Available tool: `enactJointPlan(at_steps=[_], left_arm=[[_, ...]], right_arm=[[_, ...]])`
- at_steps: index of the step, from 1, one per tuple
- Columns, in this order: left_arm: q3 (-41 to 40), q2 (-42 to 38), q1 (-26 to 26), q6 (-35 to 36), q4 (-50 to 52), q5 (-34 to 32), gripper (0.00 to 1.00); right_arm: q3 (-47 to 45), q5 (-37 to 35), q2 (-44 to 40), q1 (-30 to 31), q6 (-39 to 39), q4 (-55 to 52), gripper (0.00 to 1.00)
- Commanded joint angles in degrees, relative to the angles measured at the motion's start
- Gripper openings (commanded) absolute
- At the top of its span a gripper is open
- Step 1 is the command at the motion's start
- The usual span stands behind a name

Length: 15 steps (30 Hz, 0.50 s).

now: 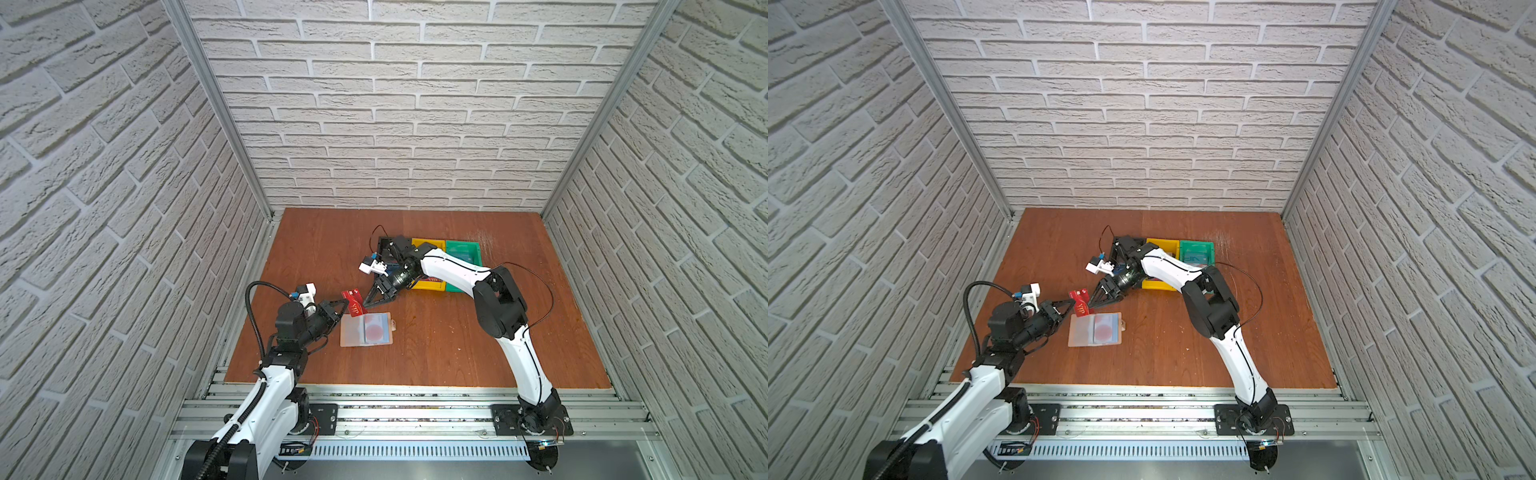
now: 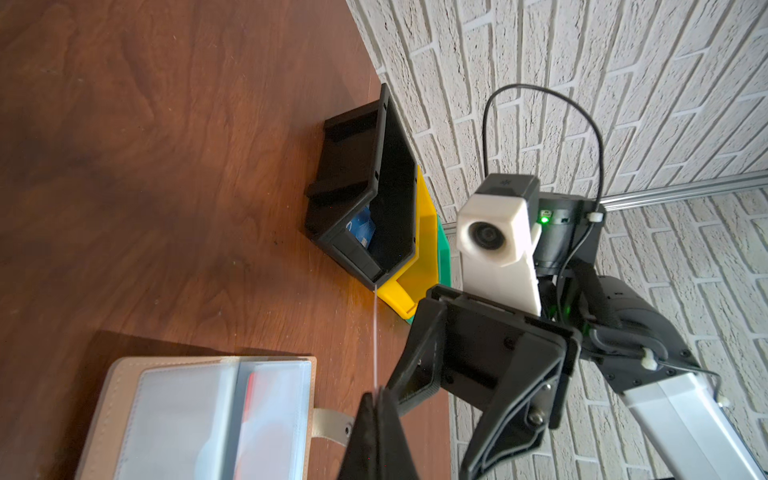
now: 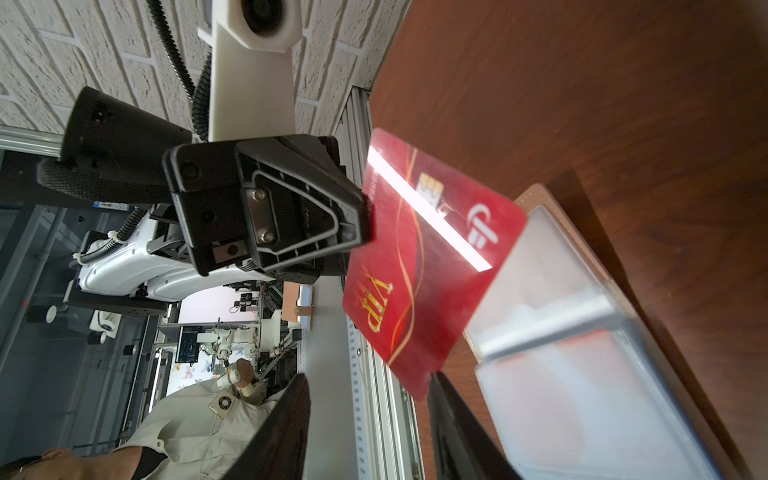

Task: Take the credit cards out of the card holder
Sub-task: Place the credit card in the storage box.

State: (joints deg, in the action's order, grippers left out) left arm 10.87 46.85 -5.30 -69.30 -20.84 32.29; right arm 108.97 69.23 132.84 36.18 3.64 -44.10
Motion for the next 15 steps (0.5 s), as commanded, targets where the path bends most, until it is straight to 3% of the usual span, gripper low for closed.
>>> enactJointPlan(at_steps=[1, 15], left_arm=[[1.67, 0.17, -0.67, 0.12, -4.04, -1.12, 0.01], [1.70, 0.04, -0.90, 0.61, -2.43, -1.27, 0.01]], right_arm=[[1.61, 3.05, 1.58, 0.79, 2.98, 4.88, 0.48], [-0.54, -0.31, -0.40, -0.44, 1.12, 4.05, 0.47]])
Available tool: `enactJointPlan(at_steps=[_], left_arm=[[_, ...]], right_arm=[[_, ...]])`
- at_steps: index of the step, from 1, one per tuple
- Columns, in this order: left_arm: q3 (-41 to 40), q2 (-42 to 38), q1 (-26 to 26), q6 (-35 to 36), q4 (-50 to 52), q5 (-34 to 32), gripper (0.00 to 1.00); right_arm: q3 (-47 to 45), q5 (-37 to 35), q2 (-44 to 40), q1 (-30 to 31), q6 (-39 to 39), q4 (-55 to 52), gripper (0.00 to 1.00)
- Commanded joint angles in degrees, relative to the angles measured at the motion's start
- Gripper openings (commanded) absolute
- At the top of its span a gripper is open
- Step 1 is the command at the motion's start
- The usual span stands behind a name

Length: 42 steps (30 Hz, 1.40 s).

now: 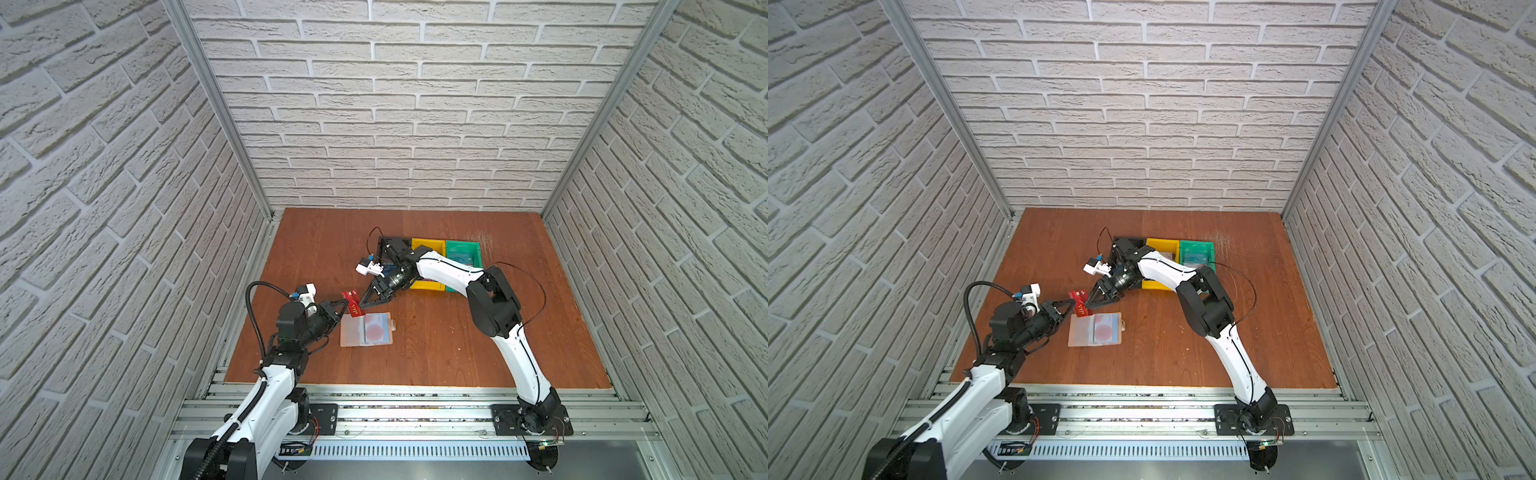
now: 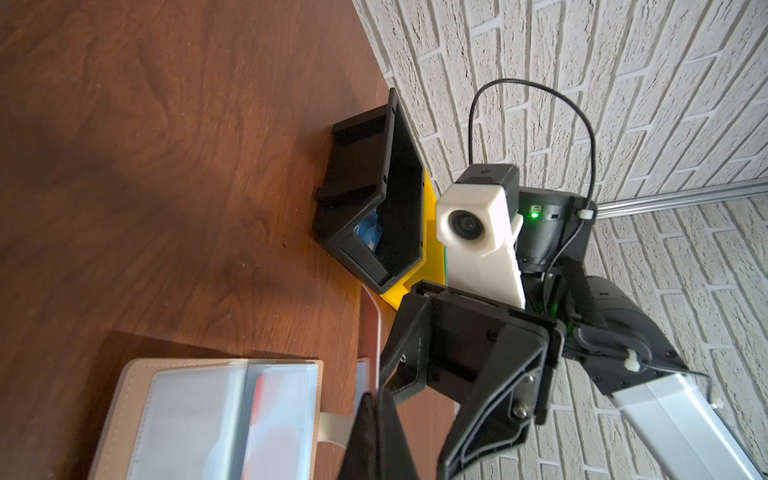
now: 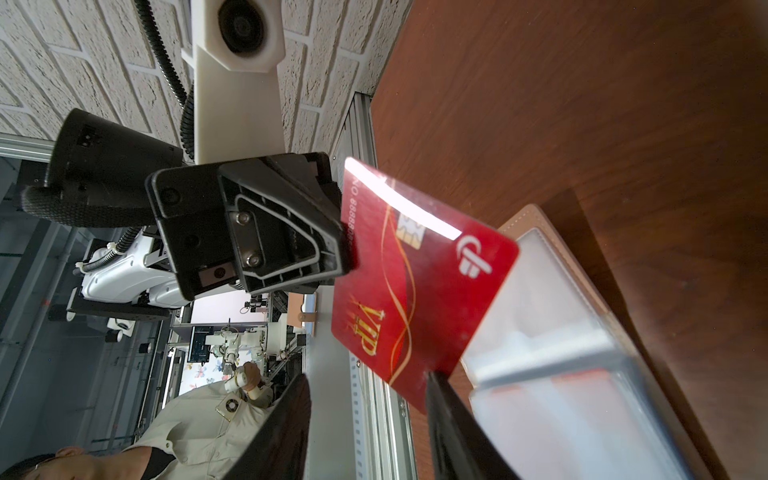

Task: Take the credit cards out of the card holder
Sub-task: Place the credit card in the storage box.

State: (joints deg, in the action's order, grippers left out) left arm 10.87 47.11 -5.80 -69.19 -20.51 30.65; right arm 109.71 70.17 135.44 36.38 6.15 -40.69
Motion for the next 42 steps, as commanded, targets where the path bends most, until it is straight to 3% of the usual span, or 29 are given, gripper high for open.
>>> enactJointPlan(at_steps=[1, 31, 38, 42], left_arm=[[1.70, -0.26, -0.43, 0.55, -2.69, 0.29, 0.01], [1.78, 2.80, -1.05, -0.33, -6.73, 0.47, 0.01], [1.96, 5.18, -1.46, -0.15, -8.22, 0.28, 0.01], [2.31, 7.04, -2.17, 0.37, -8.32, 0.55, 0.03]], right_arm=[[-1.49, -1.22, -3.20, -0.93, -1.33, 0.76, 0.47], [1.83, 2.22, 1.40, -0.18, 4.56, 7.48, 0.44], [2.35, 4.85, 1.24, 0.23, 5.51, 8.78, 0.32], [3.21, 6.67, 1.43, 0.25, 5.51, 8.62, 0.08]])
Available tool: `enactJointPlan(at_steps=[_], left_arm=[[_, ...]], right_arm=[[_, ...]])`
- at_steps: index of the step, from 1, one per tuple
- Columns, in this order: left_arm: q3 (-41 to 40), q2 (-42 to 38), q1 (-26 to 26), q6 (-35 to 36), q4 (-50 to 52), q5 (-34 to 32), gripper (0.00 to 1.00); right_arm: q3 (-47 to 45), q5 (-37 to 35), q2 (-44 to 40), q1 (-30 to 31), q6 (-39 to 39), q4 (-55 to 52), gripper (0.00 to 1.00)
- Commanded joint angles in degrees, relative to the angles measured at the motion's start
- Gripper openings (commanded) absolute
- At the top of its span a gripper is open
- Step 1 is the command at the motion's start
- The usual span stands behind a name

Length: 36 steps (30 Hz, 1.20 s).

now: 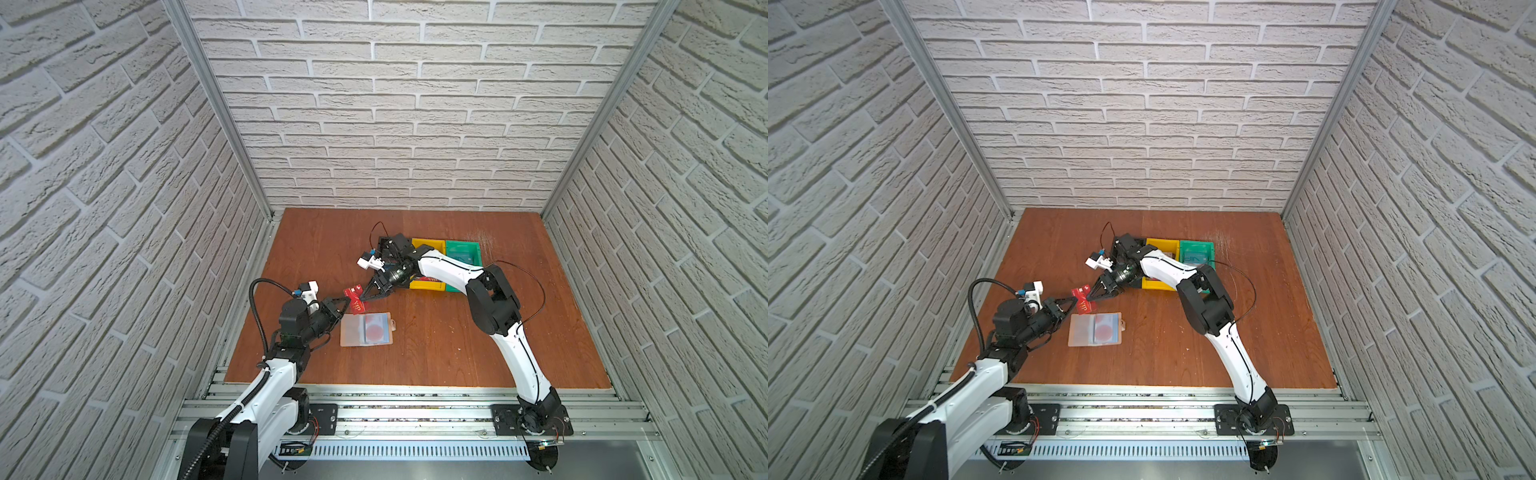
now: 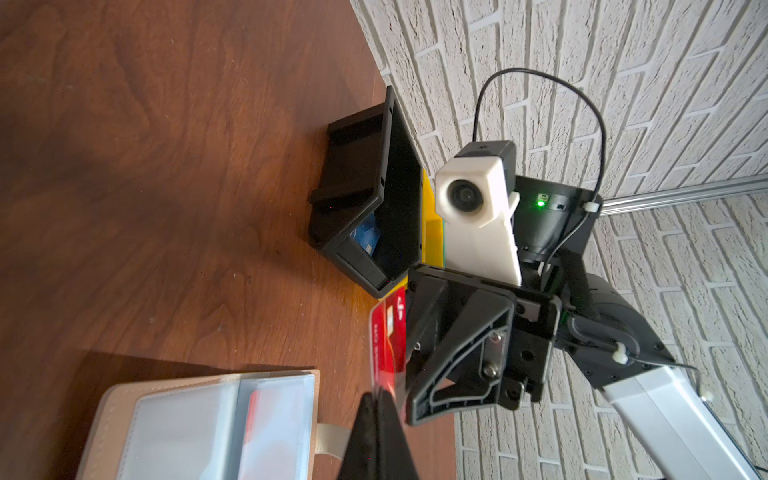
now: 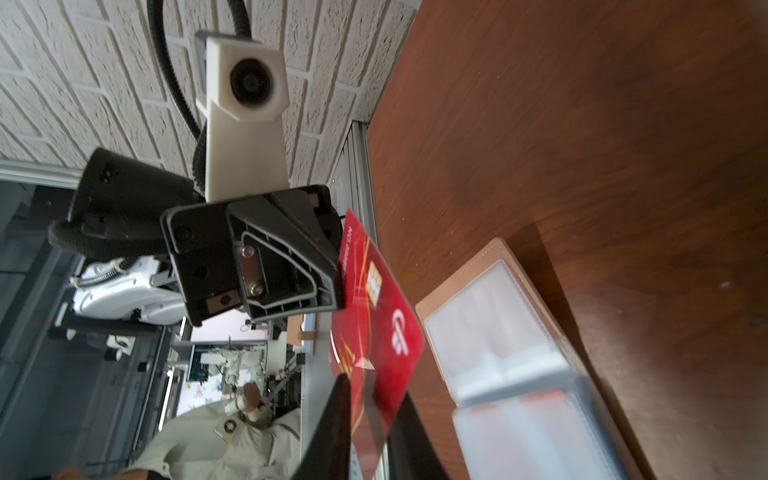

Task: Take the credit cards out of the card holder
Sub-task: Place the credit card in the storage box.

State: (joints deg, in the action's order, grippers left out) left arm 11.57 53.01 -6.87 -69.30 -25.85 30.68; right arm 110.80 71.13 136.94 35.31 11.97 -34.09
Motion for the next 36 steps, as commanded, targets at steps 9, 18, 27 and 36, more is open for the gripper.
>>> enactJointPlan(at_steps=[9, 18, 27, 36], left_arm=[[4.79, -0.19, -1.50, 6.30, 10.00, -0.49, 0.18], [7.31, -1.60, -1.39, 8.46, 15.65, -0.67, 0.25], [8.18, 0.06, -1.32, 9.53, 17.25, -0.35, 0.25], [8.31, 2.28, -1.47, 9.07, 15.64, 0.12, 0.24]], right_arm=[[4.51, 2.74, -2.05, 0.14, -11.97, -11.03, 0.06], [6.39, -3.71, -5.69, -5.88, -25.26, -27.15, 0.05], [14.12, -38.18, -10.19, -9.03, -42.42, -49.96, 0.05], [13.84, -57.63, -15.22, -10.57, -53.72, -51.94, 0.05]])
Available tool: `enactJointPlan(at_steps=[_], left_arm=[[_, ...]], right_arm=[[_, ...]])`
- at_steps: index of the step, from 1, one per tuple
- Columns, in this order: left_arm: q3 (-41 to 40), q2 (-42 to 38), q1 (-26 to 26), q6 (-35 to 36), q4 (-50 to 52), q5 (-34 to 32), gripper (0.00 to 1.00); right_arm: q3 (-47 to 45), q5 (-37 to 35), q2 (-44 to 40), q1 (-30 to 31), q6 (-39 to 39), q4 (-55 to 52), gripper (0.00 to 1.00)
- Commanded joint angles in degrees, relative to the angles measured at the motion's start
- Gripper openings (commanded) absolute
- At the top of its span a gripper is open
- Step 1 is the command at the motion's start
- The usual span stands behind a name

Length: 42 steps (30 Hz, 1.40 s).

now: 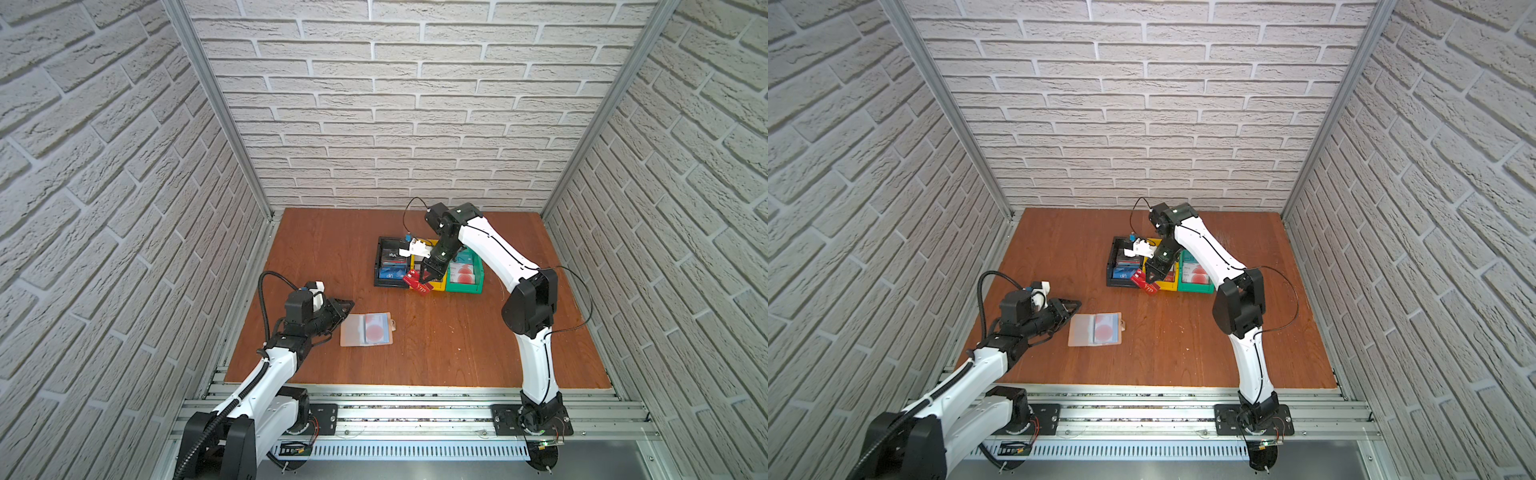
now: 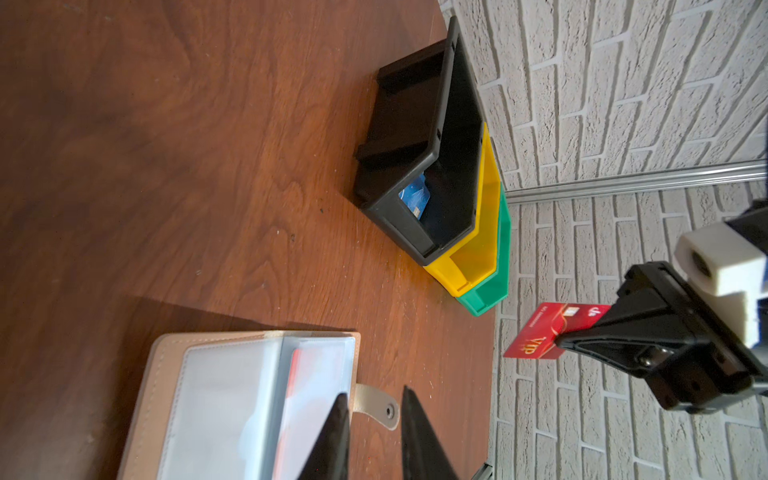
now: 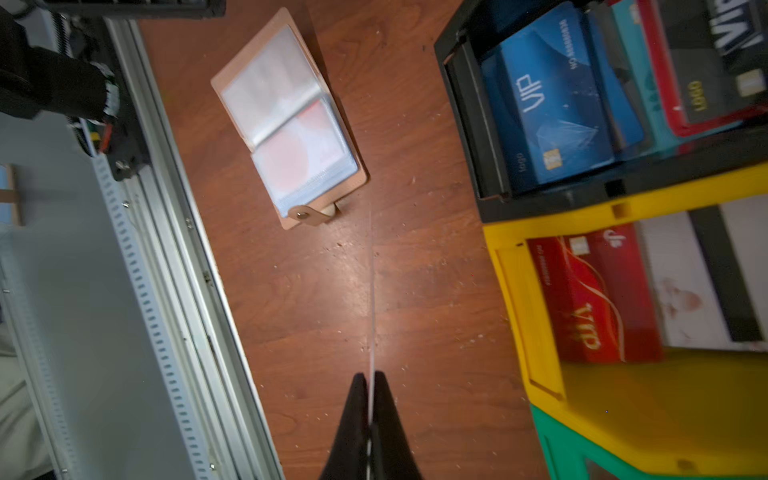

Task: Take the credit cards out of the card holder
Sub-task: Place the credit card in the storage box.

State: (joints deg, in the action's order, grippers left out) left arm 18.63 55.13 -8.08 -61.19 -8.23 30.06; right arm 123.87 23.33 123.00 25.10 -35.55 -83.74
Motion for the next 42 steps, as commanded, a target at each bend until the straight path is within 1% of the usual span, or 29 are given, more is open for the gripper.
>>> enactJointPlan(at_steps=[1, 5, 9, 13, 17, 21, 34, 42], left_arm=[[1.23, 0.15, -0.25, 0.99, -2.00, 0.74, 0.24], [1.23, 0.40, -0.34, 0.99, -1.97, 0.78, 0.24], [1.05, 0.15, -0.35, 0.90, -1.88, 0.45, 0.24], [1.13, 0.35, -0.35, 0.72, -1.79, 0.35, 0.23], [1.30, 0.15, -0.36, 0.66, -1.62, 0.17, 0.23], [1.41, 0.14, -0.29, 0.55, -1.44, 0.25, 0.23], [1.14, -0.53, -0.35, 0.51, -1.05, -0.27, 0.23], [0.97, -0.25, -0.34, 0.54, -1.09, -0.45, 0.23]], right_arm=[[1.08, -11.32, -1.22, -0.40, -7.17, -2.30, 0.05], [4.32, -19.05, 1.74, -0.41, -10.28, -3.07, 0.05], [9.80, -22.82, 6.30, -0.38, -11.74, -4.67, 0.05], [10.86, -23.24, 8.11, -0.25, -13.08, -3.10, 0.05], [10.71, -25.39, 9.77, -0.14, -13.57, -1.65, 0.05], [10.55, -24.83, 10.49, -0.05, -13.93, 0.04, 0.05], [10.99, -26.21, 12.72, 1.61, -14.82, 3.31, 0.05], [11.00, -26.71, 13.93, 2.14, -15.14, 3.81, 0.05]])
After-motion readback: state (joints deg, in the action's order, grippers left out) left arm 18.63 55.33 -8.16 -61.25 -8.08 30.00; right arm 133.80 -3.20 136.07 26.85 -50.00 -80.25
